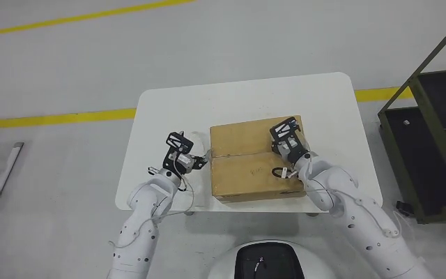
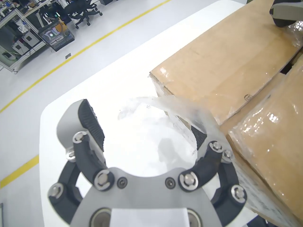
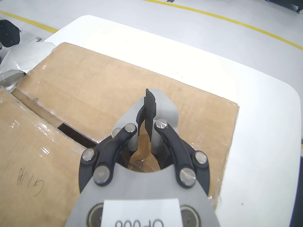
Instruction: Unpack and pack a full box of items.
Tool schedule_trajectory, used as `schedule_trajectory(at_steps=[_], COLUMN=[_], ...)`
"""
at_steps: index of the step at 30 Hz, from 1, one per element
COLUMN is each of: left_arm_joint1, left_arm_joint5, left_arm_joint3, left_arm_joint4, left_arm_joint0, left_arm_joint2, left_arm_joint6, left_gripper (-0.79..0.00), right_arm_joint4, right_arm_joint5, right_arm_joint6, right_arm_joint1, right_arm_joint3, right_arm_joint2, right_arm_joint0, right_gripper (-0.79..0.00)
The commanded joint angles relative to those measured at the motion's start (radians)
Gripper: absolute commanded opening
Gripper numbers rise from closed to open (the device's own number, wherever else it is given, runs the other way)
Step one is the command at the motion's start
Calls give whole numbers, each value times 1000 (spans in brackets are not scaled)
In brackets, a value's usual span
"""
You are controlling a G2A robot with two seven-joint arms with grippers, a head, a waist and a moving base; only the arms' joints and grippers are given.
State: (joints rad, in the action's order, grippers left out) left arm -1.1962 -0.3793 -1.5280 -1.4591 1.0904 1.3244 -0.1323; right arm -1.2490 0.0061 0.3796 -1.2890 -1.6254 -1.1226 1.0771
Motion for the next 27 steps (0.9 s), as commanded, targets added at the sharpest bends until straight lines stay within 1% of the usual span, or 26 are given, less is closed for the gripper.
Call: schedule_trajectory(at_steps=[1, 12, 16, 22, 25, 27], left_arm_joint1=[-1, -2, -2, -7, -6, -6], left_arm_joint5=[-2, -13, -3, 10, 8, 13], left_arm_joint3=[-7, -76, -99, -127, -140, -147], left_arm_joint4=[25, 42, 11, 27, -11, -7], left_arm_joint0=[-4, -33, -57, -95, -101, -94], left_arm_joint2=[4, -6, -19, -33, -40, -39], left_arm_joint6=[-2, -31, -47, -67, -69, -67], left_gripper=[0, 0, 0, 0, 0, 0], right_arm_joint4=[0, -3, -4, -7, 16, 47], right_arm_joint5=[0, -6, -9, -22, -26, -30], right_arm_joint6=[1, 4, 5, 7, 8, 12], right_arm_joint1=[-1, -5, -7, -9, -11, -11], right_arm_joint3=[-2, -13, -12, -8, -8, -18], right_arm_joint2=[-1, -12, -15, -15, -21, -33], right_arm_joint0=[2, 6, 7, 11, 13, 15], right_gripper=[-785, -785, -785, -785, -785, -785])
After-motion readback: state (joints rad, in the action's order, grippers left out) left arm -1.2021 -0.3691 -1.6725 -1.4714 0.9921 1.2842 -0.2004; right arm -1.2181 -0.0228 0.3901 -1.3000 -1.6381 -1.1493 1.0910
